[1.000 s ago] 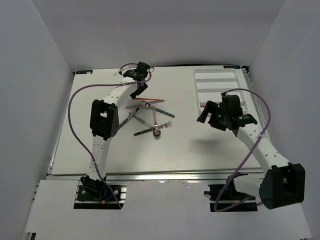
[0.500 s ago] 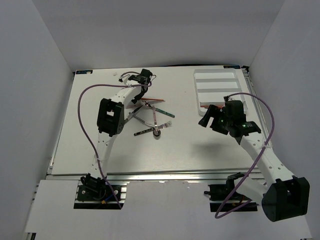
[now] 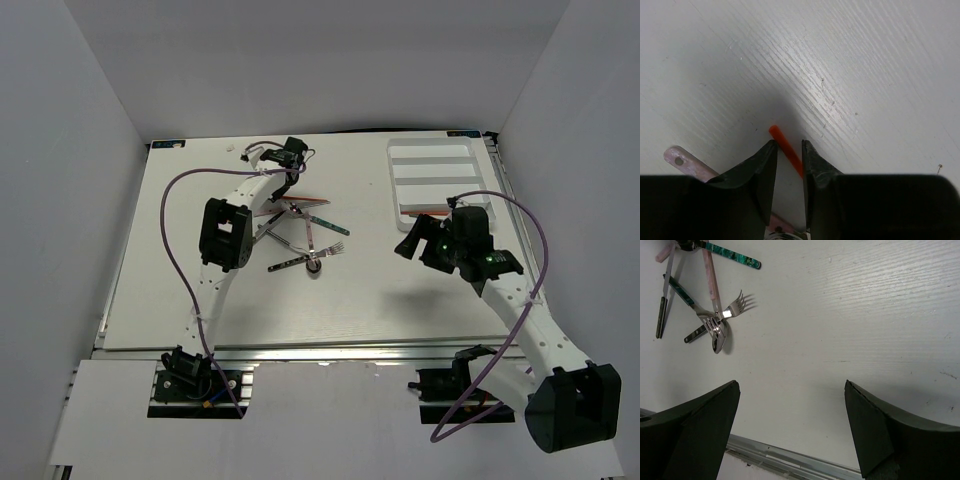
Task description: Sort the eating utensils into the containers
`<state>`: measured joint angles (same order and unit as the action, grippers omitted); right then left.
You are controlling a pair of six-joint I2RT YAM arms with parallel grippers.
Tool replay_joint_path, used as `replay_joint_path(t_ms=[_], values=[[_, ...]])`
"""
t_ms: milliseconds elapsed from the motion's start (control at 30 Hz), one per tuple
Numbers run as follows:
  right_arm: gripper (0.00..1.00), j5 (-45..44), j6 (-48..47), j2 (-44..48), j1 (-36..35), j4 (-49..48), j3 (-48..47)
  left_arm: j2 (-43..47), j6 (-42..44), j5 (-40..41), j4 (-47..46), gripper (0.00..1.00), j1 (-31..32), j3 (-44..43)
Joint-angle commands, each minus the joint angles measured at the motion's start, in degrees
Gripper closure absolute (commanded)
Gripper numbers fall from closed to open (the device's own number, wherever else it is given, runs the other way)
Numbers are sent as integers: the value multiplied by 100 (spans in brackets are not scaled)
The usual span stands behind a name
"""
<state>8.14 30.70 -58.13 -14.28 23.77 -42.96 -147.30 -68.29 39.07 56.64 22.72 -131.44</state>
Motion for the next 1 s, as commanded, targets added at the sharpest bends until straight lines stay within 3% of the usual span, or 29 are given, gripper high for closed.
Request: replay_joint_path(t_ms=[0, 200, 600, 633, 800, 967], values=[[11, 153, -20, 196, -13, -188, 42, -281, 18, -215, 145, 64, 22, -40], [11, 267, -81, 214, -13, -215, 104, -343, 44, -558, -109, 64, 22, 232], [11, 249, -275, 320, -13, -57, -10, -422, 26, -1252, -935, 91, 22, 92], [11, 241, -292, 328, -22, -48, -28, -413, 26, -1331, -1040, 98, 22, 118], [11, 197, -354, 276, -22, -39, -37, -203, 53, -2094, -2217, 100, 31, 495], [11, 162, -398, 197, -13, -127, 16, 236, 106, -2369, -3226, 100, 127, 873]])
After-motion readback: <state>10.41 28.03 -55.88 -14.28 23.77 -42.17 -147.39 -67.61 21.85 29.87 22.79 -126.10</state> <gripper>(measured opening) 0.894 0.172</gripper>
